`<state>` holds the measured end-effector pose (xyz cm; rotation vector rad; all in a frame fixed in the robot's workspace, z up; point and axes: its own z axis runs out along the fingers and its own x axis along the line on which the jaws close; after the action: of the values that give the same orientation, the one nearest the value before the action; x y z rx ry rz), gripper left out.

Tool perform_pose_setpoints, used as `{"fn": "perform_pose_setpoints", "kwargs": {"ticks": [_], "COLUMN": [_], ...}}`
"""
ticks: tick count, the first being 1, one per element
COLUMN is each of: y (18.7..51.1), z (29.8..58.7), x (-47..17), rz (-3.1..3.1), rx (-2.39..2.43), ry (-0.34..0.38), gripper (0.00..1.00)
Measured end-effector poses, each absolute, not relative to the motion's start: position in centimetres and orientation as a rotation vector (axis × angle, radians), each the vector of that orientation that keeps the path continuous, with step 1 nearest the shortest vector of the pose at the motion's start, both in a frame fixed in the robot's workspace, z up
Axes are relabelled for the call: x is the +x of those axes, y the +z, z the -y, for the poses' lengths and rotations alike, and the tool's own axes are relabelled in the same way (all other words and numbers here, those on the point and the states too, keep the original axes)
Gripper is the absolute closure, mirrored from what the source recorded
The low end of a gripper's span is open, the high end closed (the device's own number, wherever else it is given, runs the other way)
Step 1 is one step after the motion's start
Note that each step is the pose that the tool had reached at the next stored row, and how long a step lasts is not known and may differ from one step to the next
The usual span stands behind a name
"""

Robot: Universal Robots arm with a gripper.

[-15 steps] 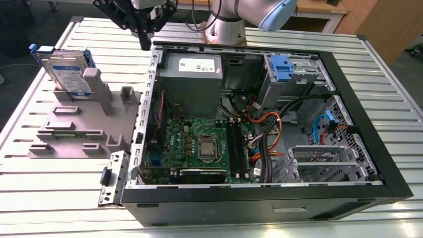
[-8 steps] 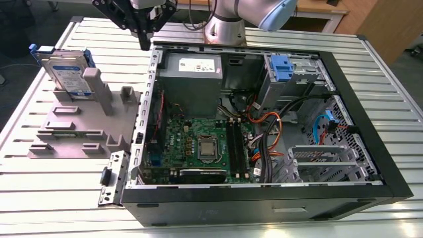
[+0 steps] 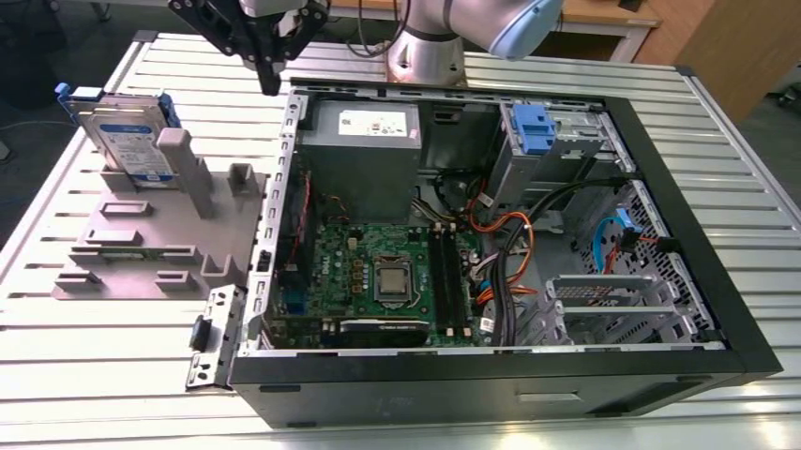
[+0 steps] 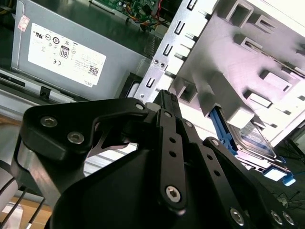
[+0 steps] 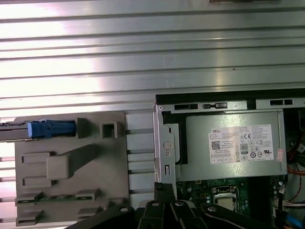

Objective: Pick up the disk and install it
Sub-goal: 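Reach for the disk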

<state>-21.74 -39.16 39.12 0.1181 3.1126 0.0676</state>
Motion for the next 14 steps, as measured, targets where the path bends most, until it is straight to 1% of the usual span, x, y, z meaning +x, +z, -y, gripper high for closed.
{"fn": "perform_pose_setpoints", "kwargs": {"ticks": [14], "y": [39.0], "z": [38.8], "x": [-25.9], "rz": [-3.115], "rx": [0.118], "ry": [0.068], "gripper": [0.89]}}
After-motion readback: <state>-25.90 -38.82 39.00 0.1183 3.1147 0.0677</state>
